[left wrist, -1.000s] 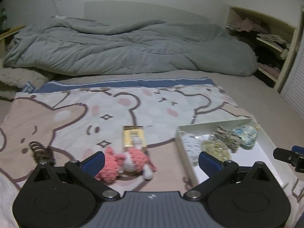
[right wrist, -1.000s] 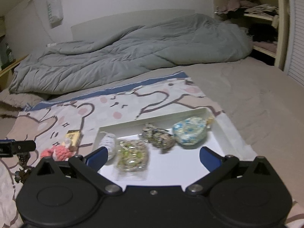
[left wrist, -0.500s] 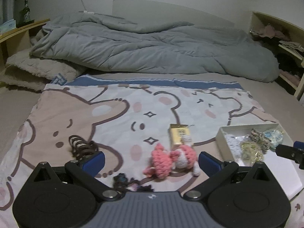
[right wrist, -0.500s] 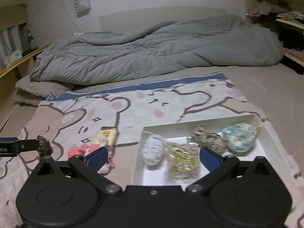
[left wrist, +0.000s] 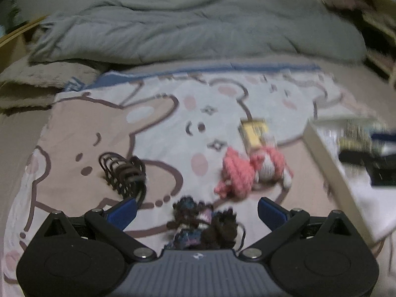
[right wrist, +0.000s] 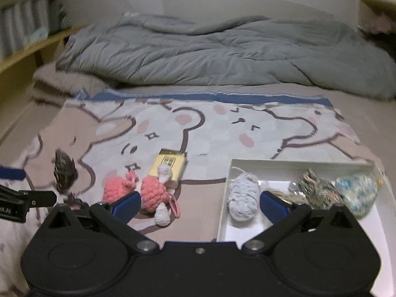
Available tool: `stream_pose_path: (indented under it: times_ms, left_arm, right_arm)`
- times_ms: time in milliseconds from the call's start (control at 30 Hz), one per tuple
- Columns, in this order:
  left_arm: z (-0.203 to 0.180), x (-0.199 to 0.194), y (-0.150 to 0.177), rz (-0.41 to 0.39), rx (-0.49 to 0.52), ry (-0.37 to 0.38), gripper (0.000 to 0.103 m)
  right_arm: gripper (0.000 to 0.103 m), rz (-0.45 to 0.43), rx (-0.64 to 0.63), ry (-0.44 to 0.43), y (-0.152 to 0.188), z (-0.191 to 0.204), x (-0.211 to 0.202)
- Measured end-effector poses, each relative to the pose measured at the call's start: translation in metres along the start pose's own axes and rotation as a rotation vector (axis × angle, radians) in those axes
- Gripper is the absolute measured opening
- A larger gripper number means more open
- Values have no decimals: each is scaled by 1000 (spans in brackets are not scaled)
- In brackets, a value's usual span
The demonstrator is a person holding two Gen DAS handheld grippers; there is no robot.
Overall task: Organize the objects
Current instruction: 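Move both tools back toward the crochet scrunchie and pink doll, then grasp the brown-blue crochet scrunchie with the left tool while the right tool grasps the pink crochet doll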
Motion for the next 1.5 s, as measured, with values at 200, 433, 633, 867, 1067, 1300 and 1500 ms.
stream_pose_path:
  times_ms: [200, 433, 633, 867, 1067, 1300, 1500]
  left_arm:
    - [-3, 22, 12, 102, 98, 4, 96]
    - [-6, 38, 23, 171, 154, 58, 91]
    - [-14, 51, 32, 221, 235, 98, 88]
    - [-10, 68, 34, 268, 233, 103, 76]
    - [-6, 80, 36, 299, 234, 126, 70]
    - [-3, 79, 28, 287, 174, 132, 44]
    - [7, 65, 19, 217, 95, 90, 32]
  right_arm:
    - [84, 22, -230, -42, 7, 33, 24]
    - [80, -41, -673, -73, 31, 85, 44]
    - [77, -80, -949, -72, 51, 115, 64]
    - [67, -61, -1102, -74, 65, 132, 88]
    - [66, -56, -1091, -74, 66, 136, 102]
    - [50, -43, -1048, -65, 58, 132, 107]
    - [49, -32, -922, -121, 44, 125, 90]
Point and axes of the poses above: each gripper's, at about its wrist camera, not at the fingertips, and x roughly the way its jaws point, z to its left, y to its underside, the point moved 2 cm from there along x, roughly the way its jaws point, and after that the axes turned 5 degrees about -z, right-handed, at the moved point
